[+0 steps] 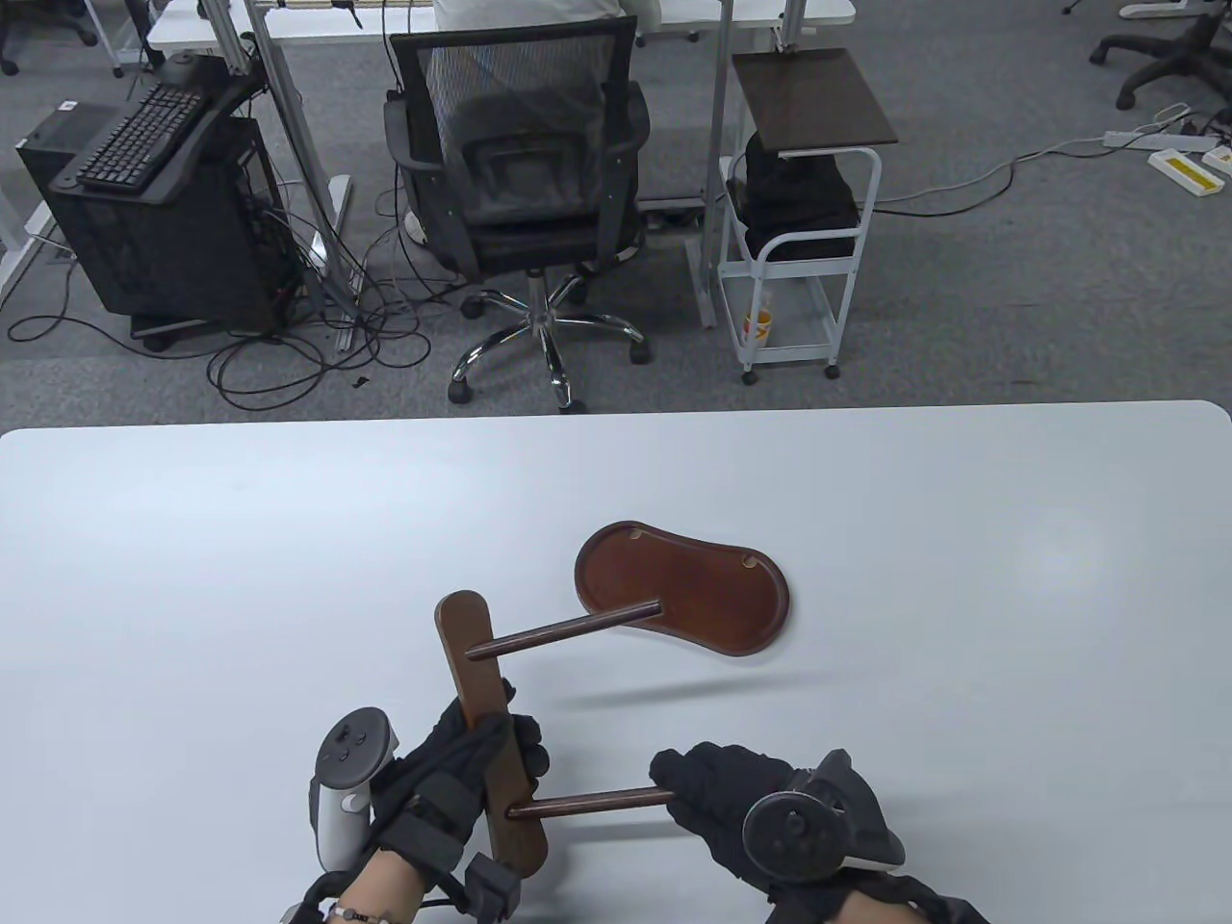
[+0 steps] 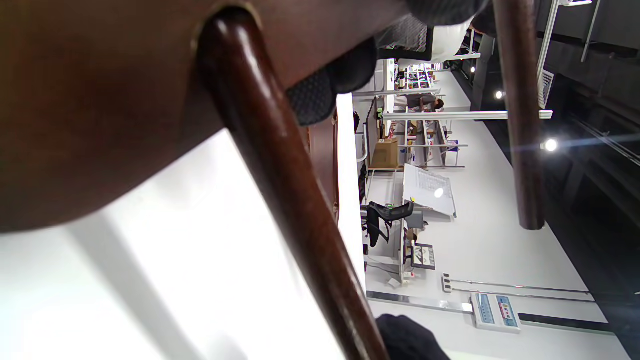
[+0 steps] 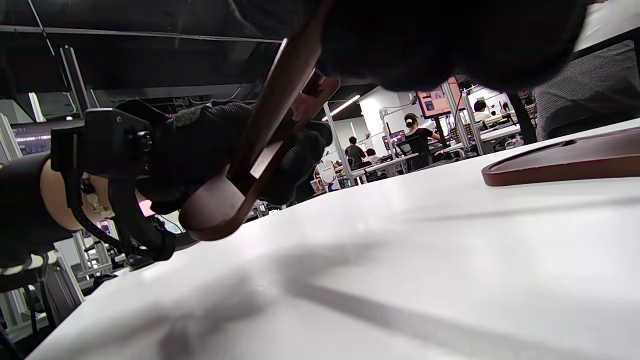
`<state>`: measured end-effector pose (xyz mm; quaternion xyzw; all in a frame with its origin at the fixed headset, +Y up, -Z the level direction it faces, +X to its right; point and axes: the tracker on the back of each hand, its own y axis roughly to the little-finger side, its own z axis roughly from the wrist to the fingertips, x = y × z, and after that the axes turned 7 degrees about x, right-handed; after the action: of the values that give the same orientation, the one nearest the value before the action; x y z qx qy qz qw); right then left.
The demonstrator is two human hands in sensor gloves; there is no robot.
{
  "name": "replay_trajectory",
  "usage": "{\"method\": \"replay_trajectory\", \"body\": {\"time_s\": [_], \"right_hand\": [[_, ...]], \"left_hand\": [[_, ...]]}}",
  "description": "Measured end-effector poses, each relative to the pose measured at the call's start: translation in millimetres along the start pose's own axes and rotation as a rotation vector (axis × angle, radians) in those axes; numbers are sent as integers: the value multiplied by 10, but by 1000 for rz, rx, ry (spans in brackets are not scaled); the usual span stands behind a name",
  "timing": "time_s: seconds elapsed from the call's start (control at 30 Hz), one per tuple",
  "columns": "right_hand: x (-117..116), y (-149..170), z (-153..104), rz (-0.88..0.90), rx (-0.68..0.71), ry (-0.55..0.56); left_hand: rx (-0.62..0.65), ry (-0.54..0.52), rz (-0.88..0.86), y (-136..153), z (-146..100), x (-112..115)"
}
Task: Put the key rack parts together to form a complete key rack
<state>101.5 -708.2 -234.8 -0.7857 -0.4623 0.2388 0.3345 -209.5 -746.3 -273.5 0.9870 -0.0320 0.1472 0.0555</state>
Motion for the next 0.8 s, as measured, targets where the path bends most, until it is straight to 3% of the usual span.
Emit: {"method": "replay_trajectory", "body": {"time_s": [0.33, 0.57, 0.8], "right_hand": [[-40, 111, 5, 255, -100, 61], [-45, 131, -2, 258, -137, 81], [-68, 137, -4, 392, -263, 62]], "left_hand": [[6, 29, 35, -8, 4, 110], [-1, 44, 16, 4, 4, 144], [11, 25, 46, -10, 3, 145]]}}
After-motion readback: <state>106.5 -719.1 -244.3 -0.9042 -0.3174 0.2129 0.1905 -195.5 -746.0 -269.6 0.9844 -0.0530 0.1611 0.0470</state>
